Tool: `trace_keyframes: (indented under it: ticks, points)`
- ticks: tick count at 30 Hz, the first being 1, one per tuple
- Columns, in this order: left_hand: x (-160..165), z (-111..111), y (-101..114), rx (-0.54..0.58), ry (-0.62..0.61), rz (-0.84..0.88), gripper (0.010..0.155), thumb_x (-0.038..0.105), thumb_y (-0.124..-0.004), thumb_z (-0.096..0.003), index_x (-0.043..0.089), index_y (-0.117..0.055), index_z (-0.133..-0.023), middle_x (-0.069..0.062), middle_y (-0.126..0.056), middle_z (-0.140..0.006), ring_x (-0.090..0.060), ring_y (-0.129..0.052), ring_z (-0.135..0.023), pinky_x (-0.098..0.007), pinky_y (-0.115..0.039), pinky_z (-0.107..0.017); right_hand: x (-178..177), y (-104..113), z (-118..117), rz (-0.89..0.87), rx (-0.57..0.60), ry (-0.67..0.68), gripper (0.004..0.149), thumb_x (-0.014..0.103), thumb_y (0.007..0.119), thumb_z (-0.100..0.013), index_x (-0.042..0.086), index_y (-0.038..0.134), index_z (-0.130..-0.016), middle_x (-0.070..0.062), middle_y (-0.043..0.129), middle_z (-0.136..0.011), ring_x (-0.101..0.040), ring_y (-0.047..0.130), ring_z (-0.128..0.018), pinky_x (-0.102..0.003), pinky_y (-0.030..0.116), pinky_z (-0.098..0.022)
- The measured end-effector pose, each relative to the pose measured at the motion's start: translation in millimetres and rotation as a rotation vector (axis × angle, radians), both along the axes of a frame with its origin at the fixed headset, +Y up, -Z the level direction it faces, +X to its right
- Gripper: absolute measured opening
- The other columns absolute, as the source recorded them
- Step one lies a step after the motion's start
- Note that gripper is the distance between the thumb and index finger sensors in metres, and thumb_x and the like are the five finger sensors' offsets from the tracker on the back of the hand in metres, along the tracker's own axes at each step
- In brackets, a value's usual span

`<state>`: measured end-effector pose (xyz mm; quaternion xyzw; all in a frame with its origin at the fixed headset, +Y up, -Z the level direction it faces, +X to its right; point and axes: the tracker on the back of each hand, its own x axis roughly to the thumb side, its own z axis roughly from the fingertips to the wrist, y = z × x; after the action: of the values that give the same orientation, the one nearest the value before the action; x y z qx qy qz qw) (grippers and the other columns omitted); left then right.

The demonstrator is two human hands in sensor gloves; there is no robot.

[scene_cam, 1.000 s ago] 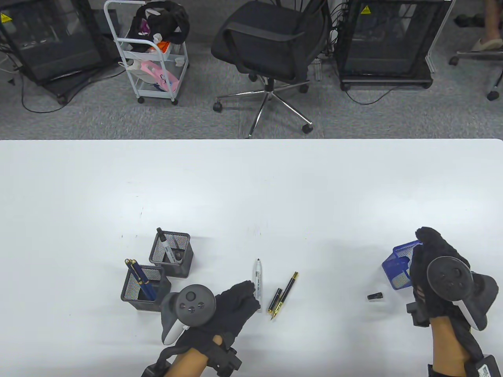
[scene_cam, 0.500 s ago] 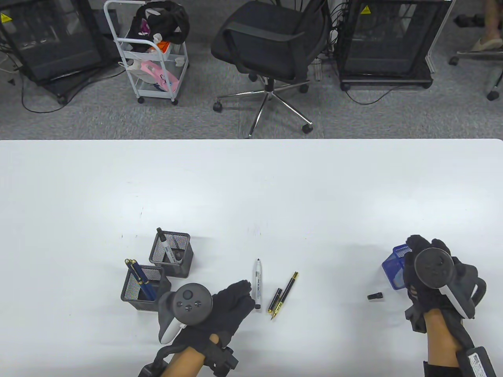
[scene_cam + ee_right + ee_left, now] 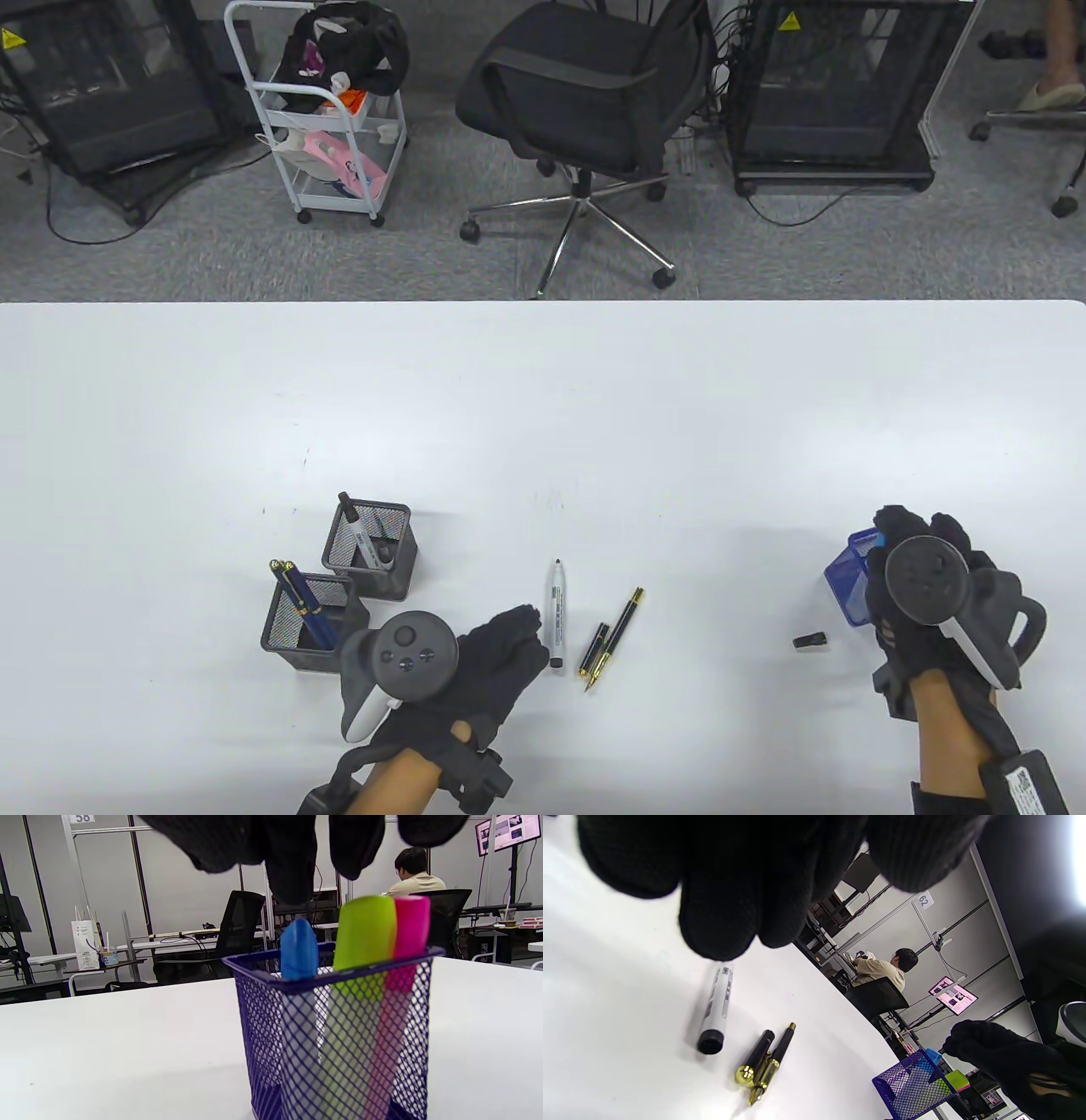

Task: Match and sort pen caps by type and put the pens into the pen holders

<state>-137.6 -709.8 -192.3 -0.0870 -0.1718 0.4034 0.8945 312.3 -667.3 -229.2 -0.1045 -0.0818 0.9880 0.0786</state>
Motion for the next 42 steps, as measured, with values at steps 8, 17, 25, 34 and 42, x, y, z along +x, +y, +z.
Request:
trace_keyframes:
  ticks: [8, 17, 25, 34, 42]
  points:
    - [-1, -1, 0, -0.002, 0.009, -0.008, 0.062, 0.045, -0.078, -0.0475, 0.006, -0.077, -0.096, -0.024, -0.096, -0.087, -0.044, -0.105, -0.068, -0.067, -0.078, -0.05, -10, 10, 6, -0.004, 0.057, 0.043, 0.056, 0.033, 0.078, -0.048, 0.018, 0.058, -0.098, -0.013, 0.077, -0.1, -0.046, 0.068, -0.097, -0.066, 0.059, -0.066]
    - [3, 0, -1, 0.013, -0.003, -0.039, 0.064, 0.045, -0.08, -0.0469, 0.006, -0.076, -0.097, -0.025, -0.094, -0.088, -0.045, -0.104, -0.069, -0.068, -0.078, -0.05, -72, 9, 21, -0.139, 0.144, 0.424, 0.07, 0.051, 0.086, -0.042, 0.017, 0.061, -0.097, -0.015, 0.081, -0.095, -0.041, 0.085, -0.086, -0.06, 0.074, -0.059]
    - [9, 3, 0, 0.044, -0.033, -0.118, 0.067, 0.046, -0.082, -0.0463, 0.007, -0.072, -0.1, -0.026, -0.09, -0.092, -0.047, -0.101, -0.074, -0.07, -0.075, -0.052, -160, -20, 40, -0.12, 0.019, 0.708, 0.075, 0.057, 0.086, -0.039, 0.017, 0.061, -0.098, -0.014, 0.083, -0.094, -0.039, 0.087, -0.086, -0.059, 0.075, -0.059]
    - [44, -6, 15, 0.213, -0.065, -0.464, 0.077, 0.045, -0.089, -0.043, 0.012, -0.063, -0.107, -0.026, -0.079, -0.103, -0.052, -0.088, -0.087, -0.074, -0.066, -0.058, -180, -32, 40, -0.086, -0.051, 0.748, 0.076, 0.056, 0.085, -0.039, 0.017, 0.06, -0.098, -0.015, 0.081, -0.095, -0.04, 0.086, -0.087, -0.06, 0.074, -0.06]
    - [86, -53, -9, 0.035, 0.055, -0.772, 0.077, 0.044, -0.094, -0.04, 0.006, -0.07, -0.102, -0.022, -0.092, -0.091, -0.041, -0.099, -0.071, -0.069, -0.072, -0.055, -165, -29, 36, -0.072, -0.055, 0.696, 0.074, 0.055, 0.086, -0.04, 0.017, 0.061, -0.098, -0.015, 0.082, -0.095, -0.04, 0.086, -0.087, -0.06, 0.074, -0.06]
